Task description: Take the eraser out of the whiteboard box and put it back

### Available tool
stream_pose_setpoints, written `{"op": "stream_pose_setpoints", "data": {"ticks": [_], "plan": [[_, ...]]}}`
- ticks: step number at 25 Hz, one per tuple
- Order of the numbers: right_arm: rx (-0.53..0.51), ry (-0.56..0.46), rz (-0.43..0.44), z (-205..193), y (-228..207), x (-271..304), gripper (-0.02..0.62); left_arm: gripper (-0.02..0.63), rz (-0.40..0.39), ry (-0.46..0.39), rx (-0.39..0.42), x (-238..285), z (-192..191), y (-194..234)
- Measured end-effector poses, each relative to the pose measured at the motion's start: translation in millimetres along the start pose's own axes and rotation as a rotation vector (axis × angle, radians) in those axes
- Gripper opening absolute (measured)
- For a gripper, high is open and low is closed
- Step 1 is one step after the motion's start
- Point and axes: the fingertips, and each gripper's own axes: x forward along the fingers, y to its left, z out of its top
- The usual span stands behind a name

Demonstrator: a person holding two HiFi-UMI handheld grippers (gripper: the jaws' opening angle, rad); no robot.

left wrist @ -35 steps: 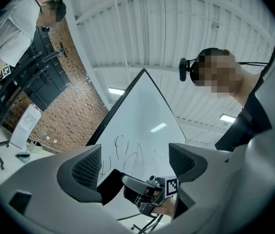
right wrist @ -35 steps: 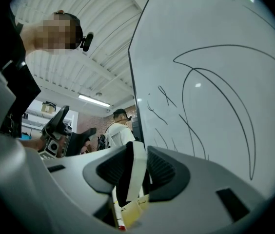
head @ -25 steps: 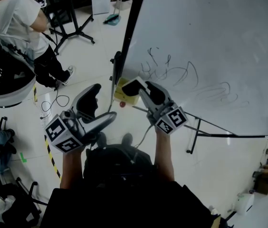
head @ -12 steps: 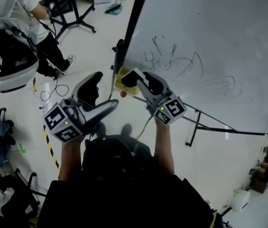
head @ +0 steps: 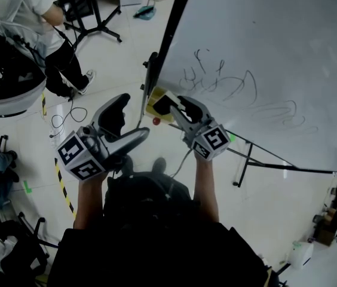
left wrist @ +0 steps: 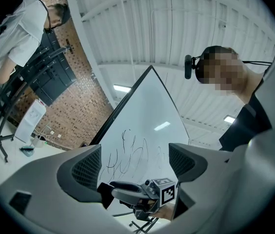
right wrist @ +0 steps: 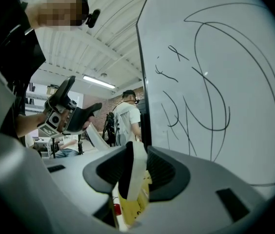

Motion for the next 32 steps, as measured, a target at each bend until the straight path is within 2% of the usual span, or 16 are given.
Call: {"op": "stream_pose_setpoints", "data": {"ticks": [13,32], "plan": [[-0.034,0.085,-0.002,-28,0,8,0.149,0.43,0.01,-0.003,-0.007,-1,-2,5],[-0.075,0.144,-0.002,-56,7,22,0.149,0.43,0.02,0.002,-0.015,-5,-4,7]]}}
